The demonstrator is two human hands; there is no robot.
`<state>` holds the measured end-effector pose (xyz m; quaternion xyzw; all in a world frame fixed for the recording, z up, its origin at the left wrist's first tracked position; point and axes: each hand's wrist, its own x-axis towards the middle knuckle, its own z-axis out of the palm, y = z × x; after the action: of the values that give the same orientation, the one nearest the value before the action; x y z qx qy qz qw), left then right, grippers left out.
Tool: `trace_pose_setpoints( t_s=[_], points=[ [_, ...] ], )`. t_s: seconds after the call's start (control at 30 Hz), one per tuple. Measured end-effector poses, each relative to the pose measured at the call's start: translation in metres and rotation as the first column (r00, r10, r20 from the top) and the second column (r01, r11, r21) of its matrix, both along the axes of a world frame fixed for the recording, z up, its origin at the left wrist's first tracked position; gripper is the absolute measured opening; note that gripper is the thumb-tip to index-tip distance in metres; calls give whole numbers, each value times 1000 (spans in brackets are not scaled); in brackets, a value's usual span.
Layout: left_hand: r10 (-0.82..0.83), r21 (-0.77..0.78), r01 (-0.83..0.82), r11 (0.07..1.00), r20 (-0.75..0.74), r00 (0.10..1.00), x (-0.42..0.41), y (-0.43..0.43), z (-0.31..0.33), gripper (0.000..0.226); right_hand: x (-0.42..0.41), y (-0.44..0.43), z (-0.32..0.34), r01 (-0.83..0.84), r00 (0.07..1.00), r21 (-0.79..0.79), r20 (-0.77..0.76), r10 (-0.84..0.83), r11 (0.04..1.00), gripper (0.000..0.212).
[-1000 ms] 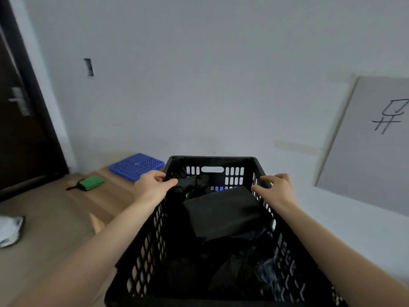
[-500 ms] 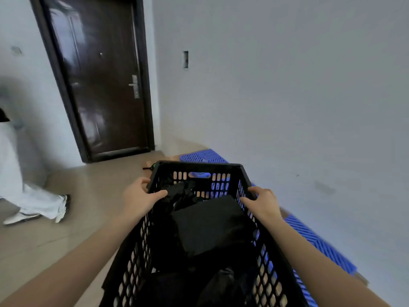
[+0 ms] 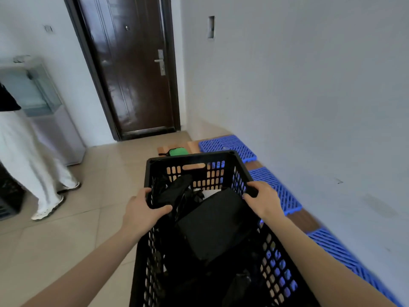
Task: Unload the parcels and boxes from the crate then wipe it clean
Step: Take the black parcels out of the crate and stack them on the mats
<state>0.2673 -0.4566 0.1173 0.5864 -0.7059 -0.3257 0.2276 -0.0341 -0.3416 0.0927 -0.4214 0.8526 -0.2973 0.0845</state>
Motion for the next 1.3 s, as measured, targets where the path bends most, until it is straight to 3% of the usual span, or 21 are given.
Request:
trace_pose_setpoints(
  t_s=[0.1,0.43,0.6,0.73,0.8,0.87,0.97,1.03,1.17,1.3],
  points=[
    [2,-9,-1,1000,81,997,-9,3,-2,86,-12,-9,-4,-28,999,0,-29,28,1000,46],
    [-37,-27,39,999,82,996,-20,19,-8,89,-30,-24,-15,-17,996,-44,-83,13,999,41],
    [-152,-33,161,986,186,971,-7,11,-6,85,-29,-19,-13,-43,985,78,-161,55,996,47],
    [-148,-141,216,966,385,911,2,-1,1,77,-13,-6,-8,1,948,123,-317,38,992,49],
    [-167,-260,264,929,342,925,-3,-3,2,65,2,4,-2,10,924,75,-381,19,997,47],
    [-318,-316,355,880,164,934,-13,-4,1,49,19,14,3,27,908,29,-419,-12,999,43],
    [-581,-258,567,782,27,813,-29,0,-5,42,45,26,5,107,929,76,-364,-72,991,45],
    [-713,-178,704,687,17,701,-36,2,-14,52,60,31,2,172,953,148,-275,-127,974,51],
    [-857,-82,867,491,132,498,-39,-9,-32,89,96,34,-6,308,945,273,-199,-260,912,58],
    [-896,-32,928,371,250,367,-42,-19,-39,103,130,27,-18,395,919,396,-153,-364,829,66]
  ],
)
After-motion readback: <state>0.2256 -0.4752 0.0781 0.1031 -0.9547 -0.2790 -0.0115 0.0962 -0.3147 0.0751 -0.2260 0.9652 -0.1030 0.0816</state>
